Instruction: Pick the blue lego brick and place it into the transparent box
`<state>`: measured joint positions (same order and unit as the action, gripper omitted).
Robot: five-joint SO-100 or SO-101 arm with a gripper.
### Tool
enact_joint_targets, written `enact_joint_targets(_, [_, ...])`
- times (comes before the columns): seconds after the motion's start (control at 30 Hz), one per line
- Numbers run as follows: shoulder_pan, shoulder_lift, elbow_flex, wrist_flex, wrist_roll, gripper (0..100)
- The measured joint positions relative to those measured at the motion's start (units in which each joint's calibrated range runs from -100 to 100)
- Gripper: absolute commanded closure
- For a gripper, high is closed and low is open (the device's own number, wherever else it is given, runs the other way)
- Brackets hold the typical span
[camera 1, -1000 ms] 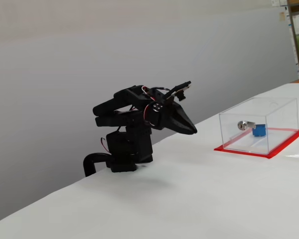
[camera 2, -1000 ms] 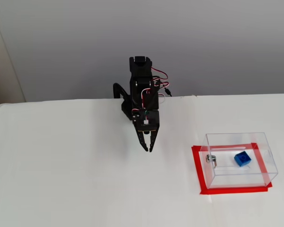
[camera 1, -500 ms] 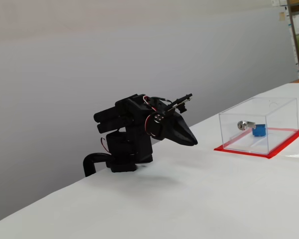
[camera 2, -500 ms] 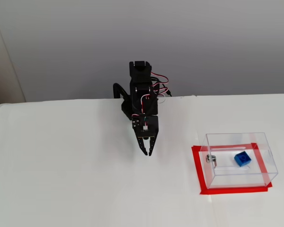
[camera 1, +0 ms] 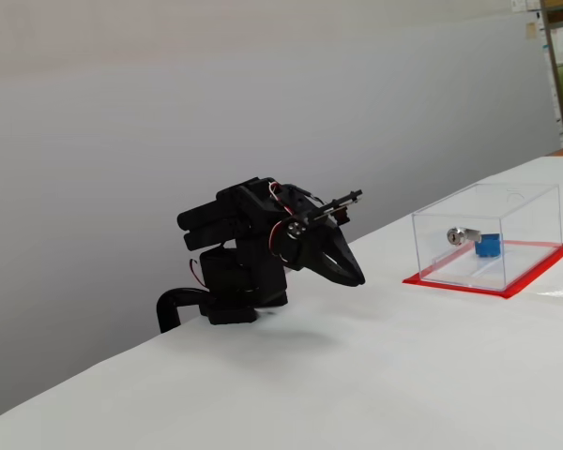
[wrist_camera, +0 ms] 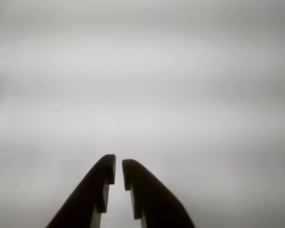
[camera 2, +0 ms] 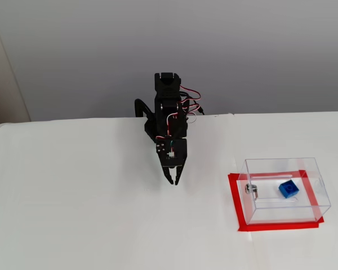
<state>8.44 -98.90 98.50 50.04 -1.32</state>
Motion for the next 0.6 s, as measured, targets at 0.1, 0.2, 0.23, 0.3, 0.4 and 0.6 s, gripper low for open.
enact_joint_targets(0.1, [0.00,-0.17,0.00,1.29,0.00,99])
enact_joint_targets(0.2, [0.00,-0.17,0.00,1.46,0.00,99])
enact_joint_targets(0.23, [0.00,-0.25,0.00,1.46,0.00,99])
enact_joint_targets(0.3, [0.00,-0.25,0.00,1.46,0.00,99])
enact_joint_targets(0.4, [0.00,-0.25,0.00,1.46,0.00,99])
enact_joint_targets(0.6, [0.00,-0.25,0.00,1.46,0.00,99])
